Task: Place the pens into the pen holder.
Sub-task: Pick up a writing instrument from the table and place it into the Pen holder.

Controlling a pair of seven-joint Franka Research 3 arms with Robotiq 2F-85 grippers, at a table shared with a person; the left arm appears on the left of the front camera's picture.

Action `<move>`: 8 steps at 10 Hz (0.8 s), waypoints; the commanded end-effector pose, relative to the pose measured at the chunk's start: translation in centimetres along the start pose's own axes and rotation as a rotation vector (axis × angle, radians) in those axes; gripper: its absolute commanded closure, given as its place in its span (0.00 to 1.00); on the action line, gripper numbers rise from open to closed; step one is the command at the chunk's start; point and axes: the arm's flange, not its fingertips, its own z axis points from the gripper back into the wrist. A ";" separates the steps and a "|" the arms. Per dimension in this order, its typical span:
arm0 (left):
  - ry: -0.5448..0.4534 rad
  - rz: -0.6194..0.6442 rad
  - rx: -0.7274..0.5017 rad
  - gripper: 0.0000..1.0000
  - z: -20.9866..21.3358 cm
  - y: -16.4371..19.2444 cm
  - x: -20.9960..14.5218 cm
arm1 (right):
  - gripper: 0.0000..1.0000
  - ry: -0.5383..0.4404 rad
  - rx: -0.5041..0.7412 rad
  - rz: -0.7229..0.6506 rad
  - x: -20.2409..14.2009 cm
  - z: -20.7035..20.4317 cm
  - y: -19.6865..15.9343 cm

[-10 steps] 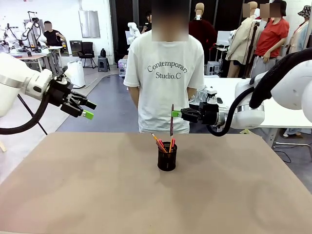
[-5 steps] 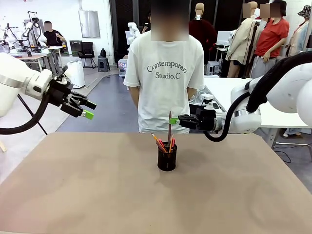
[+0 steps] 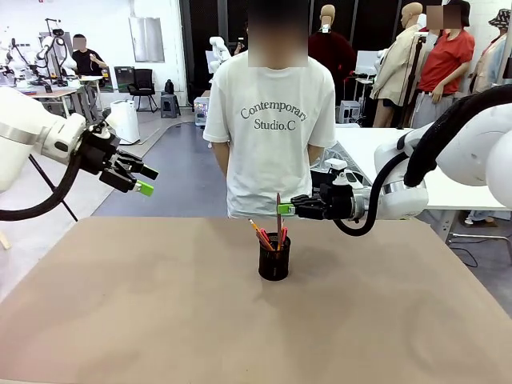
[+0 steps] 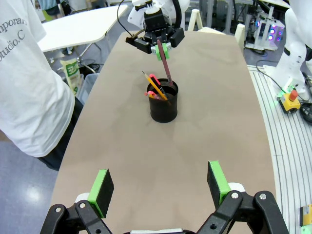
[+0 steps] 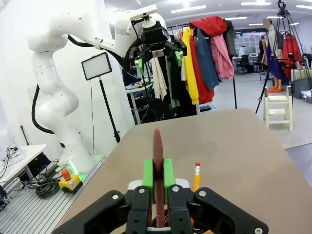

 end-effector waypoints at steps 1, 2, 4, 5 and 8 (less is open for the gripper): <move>0.000 0.006 -0.002 0.00 0.1 -0.1 0.1 | 0.61 0.002 0.025 0.004 -0.1 0.0 0.3; 0.000 0.006 -0.002 0.00 0.1 -0.1 0.1 | 0.42 0.005 0.024 0.006 0.0 0.1 0.2; 0.000 0.006 -0.002 0.00 0.1 -0.1 0.1 | 0.03 0.003 0.019 0.011 -0.1 0.1 0.4; 0.000 0.006 -0.002 0.00 0.1 -0.1 0.1 | 0.00 0.007 0.018 0.013 0.1 0.3 0.3; 0.000 0.006 -0.002 0.00 0.1 -0.1 0.1 | 0.00 0.022 0.014 0.016 0.3 0.4 0.4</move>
